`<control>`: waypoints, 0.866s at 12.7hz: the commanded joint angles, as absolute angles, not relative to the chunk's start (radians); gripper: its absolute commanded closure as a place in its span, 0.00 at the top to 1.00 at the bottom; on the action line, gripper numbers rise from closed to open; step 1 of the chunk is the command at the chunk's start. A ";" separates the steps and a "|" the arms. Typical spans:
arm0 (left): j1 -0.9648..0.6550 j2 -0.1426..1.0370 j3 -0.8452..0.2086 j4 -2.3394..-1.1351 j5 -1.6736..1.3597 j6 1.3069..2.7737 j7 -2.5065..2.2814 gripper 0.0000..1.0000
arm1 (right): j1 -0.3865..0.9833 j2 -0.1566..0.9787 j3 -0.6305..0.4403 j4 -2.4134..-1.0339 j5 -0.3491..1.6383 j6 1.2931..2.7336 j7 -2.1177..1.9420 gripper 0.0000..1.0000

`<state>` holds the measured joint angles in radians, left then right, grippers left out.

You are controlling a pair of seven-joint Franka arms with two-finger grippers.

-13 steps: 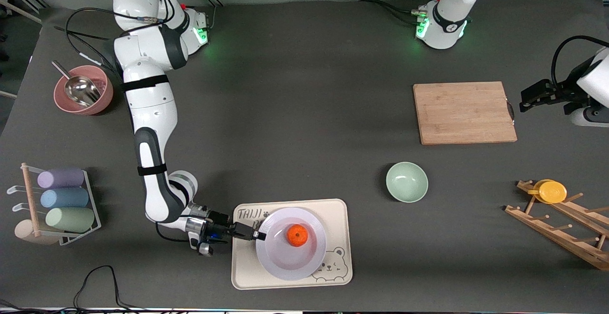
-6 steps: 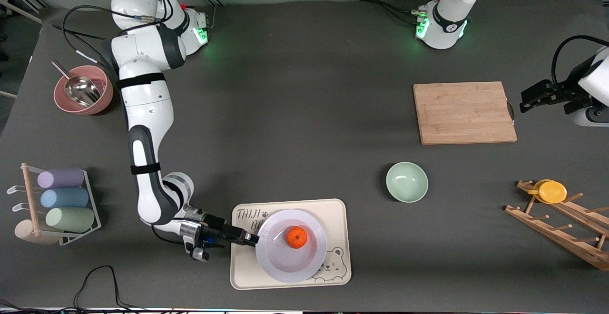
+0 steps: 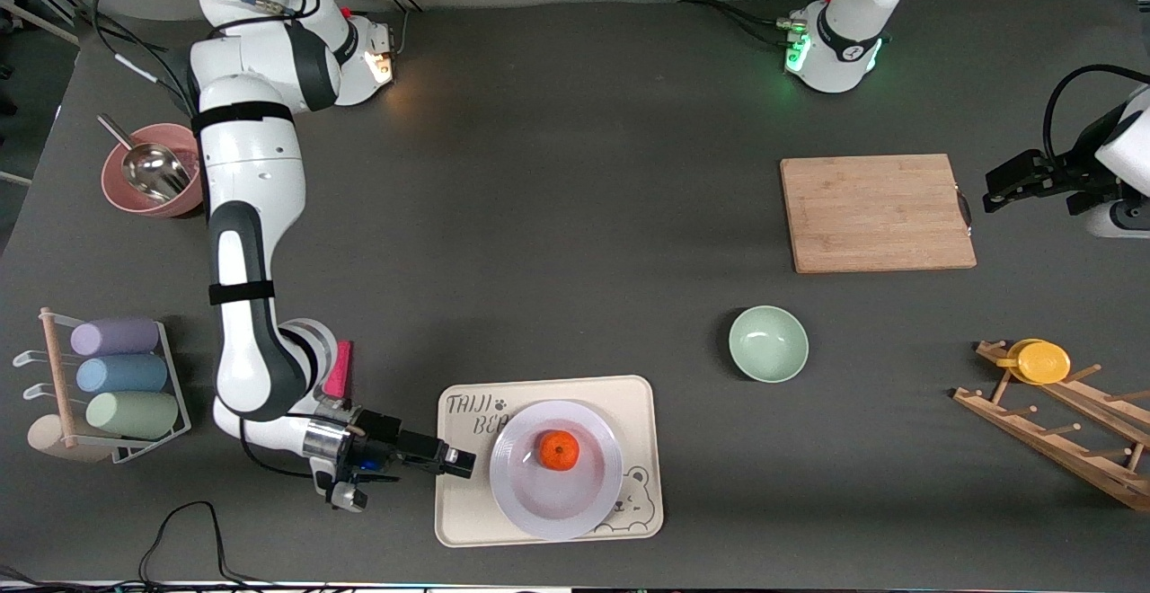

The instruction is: Place orange and plate with both arms

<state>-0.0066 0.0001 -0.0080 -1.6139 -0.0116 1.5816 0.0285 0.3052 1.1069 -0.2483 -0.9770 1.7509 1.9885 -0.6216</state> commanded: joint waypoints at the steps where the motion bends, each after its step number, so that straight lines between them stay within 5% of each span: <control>1: -0.020 -0.012 -0.003 -1.609 -0.009 1.582 0.009 1.00 | 0.330 0.984 -0.275 -1.119 1.657 2.000 -0.601 1.00; 11: -0.021 -0.014 -0.005 -1.608 0.017 1.582 0.006 1.00 | 0.336 0.608 -0.276 -1.434 1.055 1.999 -0.363 1.00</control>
